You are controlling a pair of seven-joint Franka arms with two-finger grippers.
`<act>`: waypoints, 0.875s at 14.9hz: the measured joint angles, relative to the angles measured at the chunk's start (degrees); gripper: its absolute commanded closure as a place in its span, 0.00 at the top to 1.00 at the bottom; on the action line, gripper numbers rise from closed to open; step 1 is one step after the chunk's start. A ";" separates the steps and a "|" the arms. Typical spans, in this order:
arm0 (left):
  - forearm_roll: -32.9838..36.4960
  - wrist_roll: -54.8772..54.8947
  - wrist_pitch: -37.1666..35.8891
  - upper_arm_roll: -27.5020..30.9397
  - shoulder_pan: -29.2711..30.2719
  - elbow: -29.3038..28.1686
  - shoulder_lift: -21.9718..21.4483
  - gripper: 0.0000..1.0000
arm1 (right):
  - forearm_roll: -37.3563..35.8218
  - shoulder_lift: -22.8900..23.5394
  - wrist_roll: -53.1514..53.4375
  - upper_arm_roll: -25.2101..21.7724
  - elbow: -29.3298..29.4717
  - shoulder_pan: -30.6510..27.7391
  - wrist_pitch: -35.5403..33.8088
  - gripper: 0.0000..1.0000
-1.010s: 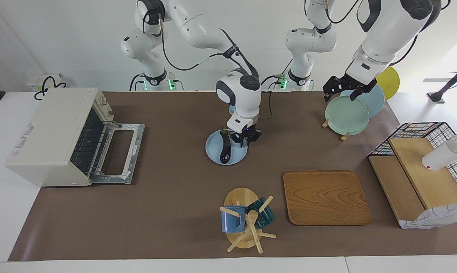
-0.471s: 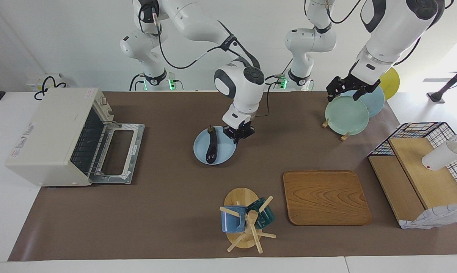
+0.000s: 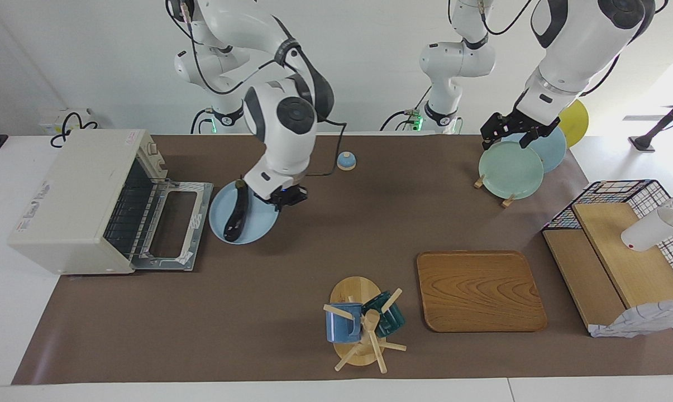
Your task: Put eggplant into oven
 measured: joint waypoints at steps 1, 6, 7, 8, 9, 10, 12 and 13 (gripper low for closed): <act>0.00 0.00 0.00 0.00 0.00 0.00 0.00 1.00 | -0.01 -3.36 -2.49 -0.04 -3.10 -2.82 -0.03 0.00; 0.00 0.00 0.00 0.00 0.00 0.00 0.00 1.00 | -0.51 -14.92 -12.55 -0.02 -16.08 -13.59 2.70 0.00; 0.00 0.00 0.00 0.00 0.00 0.00 0.00 1.00 | -0.51 -15.63 -14.55 -0.03 -18.10 -15.59 4.62 0.00; 0.00 0.00 0.00 0.00 0.00 0.00 0.00 1.00 | -0.51 -16.04 -16.30 -0.05 -20.14 -17.23 6.74 0.00; 0.00 0.00 0.00 0.00 0.00 0.00 0.00 1.00 | -0.51 -16.23 -17.74 -0.03 -21.93 -18.50 8.71 0.00; 0.00 0.00 0.00 0.00 0.00 0.00 0.00 1.00 | -0.51 -16.29 -19.12 -0.03 -23.36 -19.44 10.30 0.00; 0.00 0.00 0.00 0.00 0.00 0.00 0.00 1.00 | -0.52 -16.38 -22.87 0.03 -25.19 -21.11 13.02 0.00; 0.00 0.00 0.00 0.00 0.00 0.00 0.00 1.00 | -0.52 -16.46 -25.31 0.06 -25.78 -22.17 14.66 0.00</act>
